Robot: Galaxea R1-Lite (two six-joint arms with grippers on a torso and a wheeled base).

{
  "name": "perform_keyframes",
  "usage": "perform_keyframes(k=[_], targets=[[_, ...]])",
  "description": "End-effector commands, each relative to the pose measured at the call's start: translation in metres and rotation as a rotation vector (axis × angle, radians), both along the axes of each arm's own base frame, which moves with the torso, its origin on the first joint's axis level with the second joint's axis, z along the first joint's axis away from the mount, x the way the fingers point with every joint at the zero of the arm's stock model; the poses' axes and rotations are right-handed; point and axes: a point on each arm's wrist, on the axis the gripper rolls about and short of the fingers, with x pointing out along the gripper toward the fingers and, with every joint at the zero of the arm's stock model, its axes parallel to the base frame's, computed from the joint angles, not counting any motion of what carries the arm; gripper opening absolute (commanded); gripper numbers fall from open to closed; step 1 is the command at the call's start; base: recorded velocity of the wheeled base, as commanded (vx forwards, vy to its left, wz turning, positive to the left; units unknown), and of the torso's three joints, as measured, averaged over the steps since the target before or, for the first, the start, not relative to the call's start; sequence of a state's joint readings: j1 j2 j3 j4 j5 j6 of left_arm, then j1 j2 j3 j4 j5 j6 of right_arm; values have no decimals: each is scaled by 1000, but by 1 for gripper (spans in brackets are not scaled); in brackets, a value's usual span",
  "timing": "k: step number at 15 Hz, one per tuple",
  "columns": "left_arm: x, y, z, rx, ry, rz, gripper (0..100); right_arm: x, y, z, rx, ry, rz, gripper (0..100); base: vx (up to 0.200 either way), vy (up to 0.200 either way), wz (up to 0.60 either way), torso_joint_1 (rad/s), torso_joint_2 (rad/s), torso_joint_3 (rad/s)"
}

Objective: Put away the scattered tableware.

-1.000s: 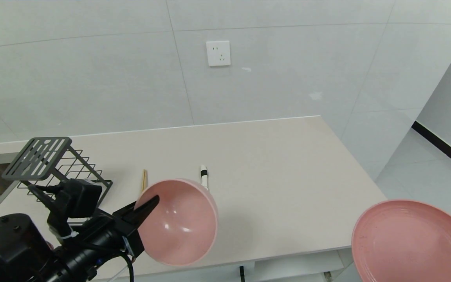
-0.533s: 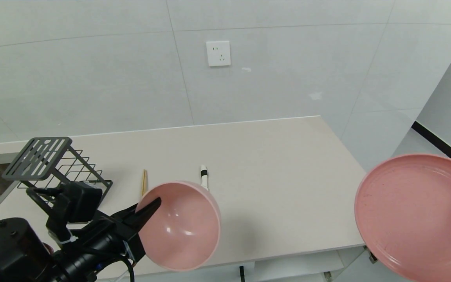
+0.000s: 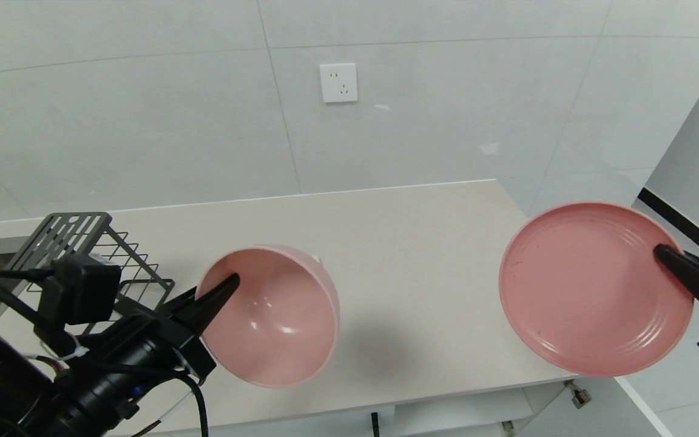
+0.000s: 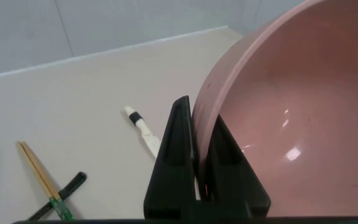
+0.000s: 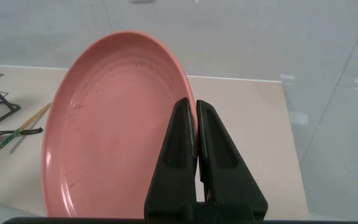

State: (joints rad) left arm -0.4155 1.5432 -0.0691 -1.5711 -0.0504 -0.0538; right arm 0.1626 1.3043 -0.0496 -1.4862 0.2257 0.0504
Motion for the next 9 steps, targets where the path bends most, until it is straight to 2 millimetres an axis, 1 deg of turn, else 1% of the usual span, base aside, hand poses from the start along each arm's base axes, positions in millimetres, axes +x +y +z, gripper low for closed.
perform_keyframes(k=[1,3,9], targets=[[-2,1,7,-16,-36,0,0,25,8,-35,-44,168,18,0,0,0,0,0,0,0],[-3,2,7,-16,-36,3,0,21,16,-34,-62,152,67,0,0,0,0,0,0,0],[-4,3,9,-18,-42,6,0,20,16,-33,-62,149,64,0,-200,0,0,9,6,1]])
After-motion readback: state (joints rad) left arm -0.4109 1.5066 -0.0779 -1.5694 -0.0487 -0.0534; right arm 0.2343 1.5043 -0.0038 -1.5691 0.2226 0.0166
